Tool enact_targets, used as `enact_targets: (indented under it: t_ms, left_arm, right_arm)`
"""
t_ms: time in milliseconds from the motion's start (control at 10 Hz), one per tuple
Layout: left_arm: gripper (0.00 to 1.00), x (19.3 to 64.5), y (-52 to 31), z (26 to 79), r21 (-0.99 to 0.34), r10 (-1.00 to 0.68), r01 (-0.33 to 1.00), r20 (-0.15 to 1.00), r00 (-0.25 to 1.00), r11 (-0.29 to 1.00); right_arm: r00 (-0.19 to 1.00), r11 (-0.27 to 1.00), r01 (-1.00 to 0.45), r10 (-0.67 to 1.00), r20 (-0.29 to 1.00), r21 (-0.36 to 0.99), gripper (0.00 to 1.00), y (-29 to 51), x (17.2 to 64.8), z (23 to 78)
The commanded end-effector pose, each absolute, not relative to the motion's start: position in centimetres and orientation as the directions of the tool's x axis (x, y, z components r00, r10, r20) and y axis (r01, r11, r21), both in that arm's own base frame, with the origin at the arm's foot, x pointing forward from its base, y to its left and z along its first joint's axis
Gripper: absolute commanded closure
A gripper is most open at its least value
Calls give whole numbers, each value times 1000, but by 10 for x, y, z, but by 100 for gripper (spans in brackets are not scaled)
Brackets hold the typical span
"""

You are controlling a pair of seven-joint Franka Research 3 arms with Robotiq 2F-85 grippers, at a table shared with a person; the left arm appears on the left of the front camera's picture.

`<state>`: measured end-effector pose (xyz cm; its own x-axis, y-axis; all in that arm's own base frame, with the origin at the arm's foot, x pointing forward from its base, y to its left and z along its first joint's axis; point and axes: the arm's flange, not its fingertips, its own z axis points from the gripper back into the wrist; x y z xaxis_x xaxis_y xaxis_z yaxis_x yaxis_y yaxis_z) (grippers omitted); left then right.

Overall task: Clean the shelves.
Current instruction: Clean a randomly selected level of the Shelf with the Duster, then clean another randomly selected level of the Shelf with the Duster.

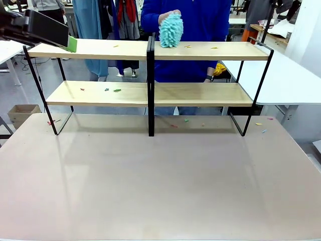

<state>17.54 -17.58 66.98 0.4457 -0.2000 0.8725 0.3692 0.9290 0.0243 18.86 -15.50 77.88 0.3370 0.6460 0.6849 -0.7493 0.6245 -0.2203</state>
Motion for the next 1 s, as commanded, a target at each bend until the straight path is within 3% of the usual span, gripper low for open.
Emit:
enact_targets:
  t_ms: [0, 900]
  left_arm:
    - [0, 176, -174, 669, 35, -211, 373, 872, 443, 927]
    - [0, 176, -174, 669, 35, -211, 373, 872, 443, 927]
  right_arm:
    - [334, 614, -760, 650, 683, -213, 88, -152, 182, 778]
    - [334, 614, -760, 650, 683, -213, 88, -152, 182, 778]
